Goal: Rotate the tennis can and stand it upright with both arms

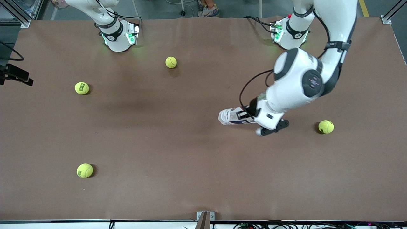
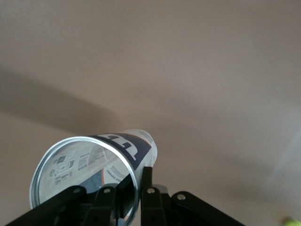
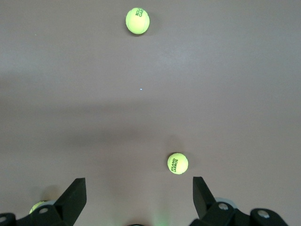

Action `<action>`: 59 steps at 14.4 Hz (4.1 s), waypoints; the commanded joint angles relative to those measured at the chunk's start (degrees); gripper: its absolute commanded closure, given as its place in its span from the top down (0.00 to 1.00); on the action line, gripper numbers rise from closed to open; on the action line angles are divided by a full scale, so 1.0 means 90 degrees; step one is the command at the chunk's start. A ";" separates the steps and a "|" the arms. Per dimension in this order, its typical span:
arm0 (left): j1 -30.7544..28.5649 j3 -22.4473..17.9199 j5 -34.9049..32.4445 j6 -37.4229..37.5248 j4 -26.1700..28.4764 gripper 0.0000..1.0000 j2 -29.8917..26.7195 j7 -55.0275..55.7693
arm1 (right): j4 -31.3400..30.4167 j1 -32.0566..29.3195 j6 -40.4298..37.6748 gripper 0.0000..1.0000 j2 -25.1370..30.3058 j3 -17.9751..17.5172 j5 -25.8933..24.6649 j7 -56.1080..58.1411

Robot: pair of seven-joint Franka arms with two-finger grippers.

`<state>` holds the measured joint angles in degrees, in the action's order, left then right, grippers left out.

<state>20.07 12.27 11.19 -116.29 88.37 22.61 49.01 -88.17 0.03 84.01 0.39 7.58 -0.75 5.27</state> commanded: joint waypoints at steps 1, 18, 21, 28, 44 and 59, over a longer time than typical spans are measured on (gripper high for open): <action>0.0755 -0.0074 -0.1112 0.0313 -0.0638 0.00 0.0387 0.1191 | -0.0623 0.0056 0.0187 1.00 0.0552 0.0008 -0.0005 -0.0088; 0.2750 -0.0924 -0.2474 0.1017 -0.1528 0.48 0.1609 0.2211 | -0.0584 0.0007 0.0158 1.00 0.0670 -0.0178 0.0044 -0.0244; 0.2624 -0.0923 -0.2464 0.1056 -0.1528 1.00 0.1269 0.2220 | -0.0594 -0.0013 0.0158 1.00 0.0670 -0.0168 0.0044 -0.0234; 0.2166 -0.0982 -0.2308 0.1573 -0.1509 1.00 0.0370 0.2045 | -0.0604 -0.0032 0.0138 1.00 0.0680 -0.0168 0.0073 -0.0244; -0.1291 -0.0933 -0.2278 0.2384 -0.0952 1.00 -0.1272 -0.3646 | -0.0594 -0.0071 0.0207 1.00 0.0680 -0.0187 0.0210 -0.0225; -0.2308 -0.0953 -0.1663 0.2521 -0.0651 1.00 -0.2062 -0.5348 | -0.0594 -0.0062 0.0207 1.00 0.0680 -0.0187 0.0210 -0.0225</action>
<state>-0.30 3.68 -4.37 -93.72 78.59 7.80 1.32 -91.45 -0.09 85.02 4.63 6.15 0.41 2.59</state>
